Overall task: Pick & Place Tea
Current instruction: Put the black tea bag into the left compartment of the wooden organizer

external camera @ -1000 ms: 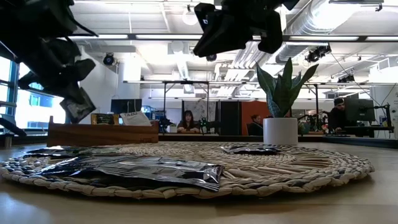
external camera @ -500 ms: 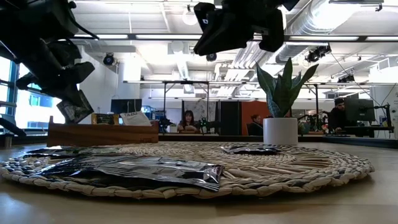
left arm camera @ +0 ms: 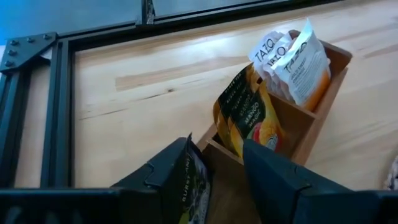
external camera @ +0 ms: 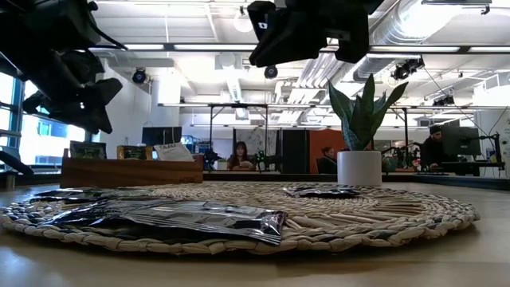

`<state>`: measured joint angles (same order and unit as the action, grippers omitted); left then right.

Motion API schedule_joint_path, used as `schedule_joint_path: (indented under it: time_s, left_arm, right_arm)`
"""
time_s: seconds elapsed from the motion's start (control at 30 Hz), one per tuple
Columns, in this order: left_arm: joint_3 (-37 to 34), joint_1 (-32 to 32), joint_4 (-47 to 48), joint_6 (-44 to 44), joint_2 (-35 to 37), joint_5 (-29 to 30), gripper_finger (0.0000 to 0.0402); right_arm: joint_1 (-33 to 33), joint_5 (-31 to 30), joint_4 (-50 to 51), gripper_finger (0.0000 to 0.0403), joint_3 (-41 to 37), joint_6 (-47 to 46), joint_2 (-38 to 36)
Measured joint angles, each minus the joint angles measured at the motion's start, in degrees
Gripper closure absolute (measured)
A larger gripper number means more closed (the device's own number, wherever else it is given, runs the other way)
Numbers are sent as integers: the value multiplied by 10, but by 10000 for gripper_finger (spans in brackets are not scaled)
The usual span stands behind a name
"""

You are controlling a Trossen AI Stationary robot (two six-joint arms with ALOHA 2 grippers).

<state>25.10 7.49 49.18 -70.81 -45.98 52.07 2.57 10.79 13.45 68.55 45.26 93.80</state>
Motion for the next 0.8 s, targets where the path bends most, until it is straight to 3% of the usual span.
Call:
schedule_joint_path:
  time_s: [0.13, 0.27, 0.43, 0.57, 0.63, 0.8]
  left_arm:
    - [17, 0, -24, 27, 0, -6, 244]
    - [74, 0, -69, 97, 0, -61, 244]
    - [97, 16, -268, 289, -4, -207, 244]
    - [97, 70, -381, 329, -50, -335, 244]
    - [97, 113, -410, 308, -82, -339, 244]
    - [96, 198, -427, 217, -199, -272, 244]
  right_arm:
    - [0, 0, -1, 355, 0, -25, 0]
    - [0, -1, -19, 356, 0, -47, 0]
    - [1, -1, -44, 358, 0, -81, 0]
    - [1, -1, -45, 349, 0, -165, 0]
    - [2, -1, -39, 340, 0, -184, 0]
    - [20, 9, -52, 311, 0, -198, 13]
